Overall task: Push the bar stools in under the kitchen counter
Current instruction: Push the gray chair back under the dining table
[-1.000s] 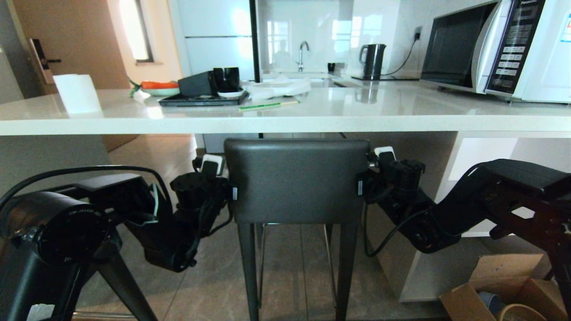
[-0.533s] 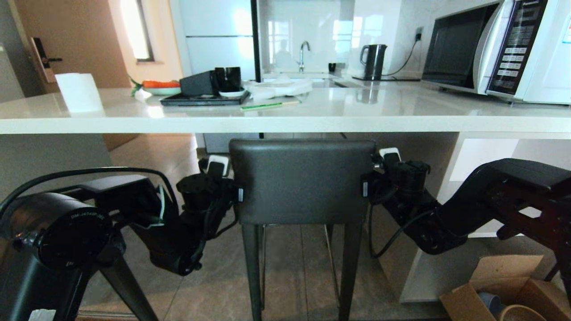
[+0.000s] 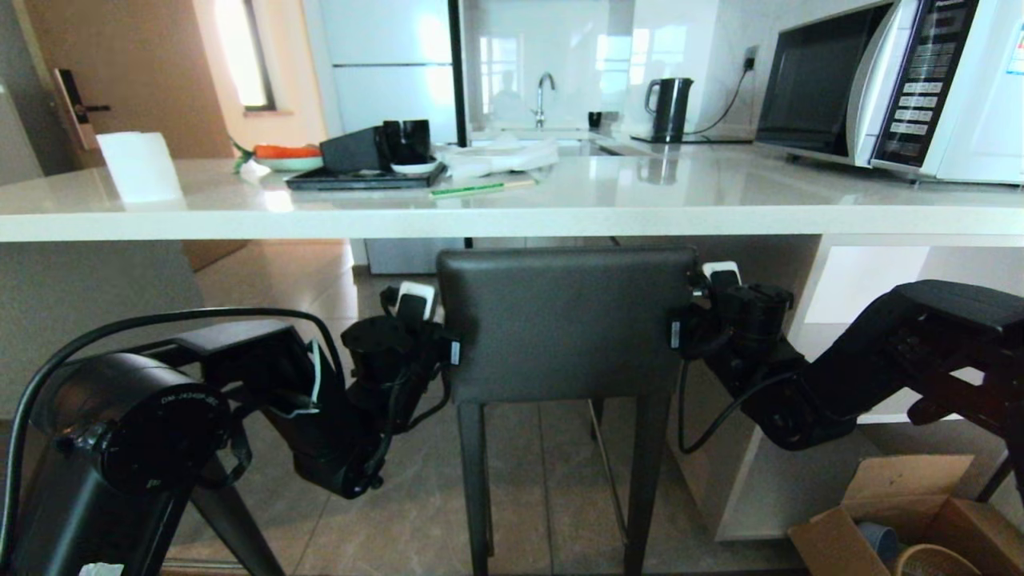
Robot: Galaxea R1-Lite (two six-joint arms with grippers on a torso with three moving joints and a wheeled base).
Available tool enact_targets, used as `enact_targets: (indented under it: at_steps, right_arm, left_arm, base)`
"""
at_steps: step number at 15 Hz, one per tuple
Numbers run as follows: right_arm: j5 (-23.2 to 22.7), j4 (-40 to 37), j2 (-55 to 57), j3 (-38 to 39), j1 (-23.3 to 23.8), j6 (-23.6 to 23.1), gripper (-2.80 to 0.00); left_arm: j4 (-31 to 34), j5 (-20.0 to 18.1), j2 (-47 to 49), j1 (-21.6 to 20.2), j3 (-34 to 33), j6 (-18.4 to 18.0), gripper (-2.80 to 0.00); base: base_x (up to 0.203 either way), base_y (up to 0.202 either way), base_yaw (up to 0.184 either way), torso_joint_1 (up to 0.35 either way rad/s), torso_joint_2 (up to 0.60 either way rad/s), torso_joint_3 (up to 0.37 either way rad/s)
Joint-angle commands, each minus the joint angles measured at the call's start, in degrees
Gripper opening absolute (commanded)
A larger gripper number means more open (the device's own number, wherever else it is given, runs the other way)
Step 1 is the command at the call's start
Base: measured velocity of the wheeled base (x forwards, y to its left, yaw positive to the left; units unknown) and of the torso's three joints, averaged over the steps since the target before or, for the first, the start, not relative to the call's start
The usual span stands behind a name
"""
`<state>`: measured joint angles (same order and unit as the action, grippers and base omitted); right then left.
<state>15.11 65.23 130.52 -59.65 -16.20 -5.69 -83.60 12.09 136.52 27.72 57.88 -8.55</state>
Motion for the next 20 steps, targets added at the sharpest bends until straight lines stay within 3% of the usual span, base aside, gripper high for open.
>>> enact_targets:
  at_steps: [1, 4, 9, 15, 20]
  right_arm:
    - [0.10, 2.06, -0.94, 1.63, -1.08, -0.07, -2.80]
    - [0.09, 6.14, -2.42, 6.49, -3.84, -0.11, -2.80]
    - [0.10, 7.63, -2.55, 8.15, -4.28, -0.37, -2.80]
    - [0.10, 7.58, -1.91, 8.03, -1.20, -0.31, -2.80]
    - [-0.21, 8.63, -3.84, 10.65, 4.63, 0.07, -2.80]
  left_arm:
    - [-0.24, 0.21, 0.79, -1.34, 0.20, -0.07, -2.80]
    - [-0.07, 0.21, 1.64, -3.60, 0.81, -0.24, -2.80]
    - [-0.16, 0.56, 1.56, -5.22, 0.40, -0.40, -2.80]
    - [-3.32, 0.56, -0.56, -5.45, -4.45, -0.33, -2.80]
    - [-4.06, 0.08, -3.86, -9.72, -12.13, 0.22, -2.80]
  base:
    - [0.000, 0.000, 0.000, 0.000, 0.00, 0.000]
    - [0.000, 0.000, 0.000, 0.000, 0.00, 0.000]
    - [0.000, 0.000, 0.000, 0.000, 0.00, 0.000]
    - [0.000, 0.000, 0.000, 0.000, 0.00, 0.000]
    - [0.000, 0.000, 0.000, 0.000, 0.00, 0.000]
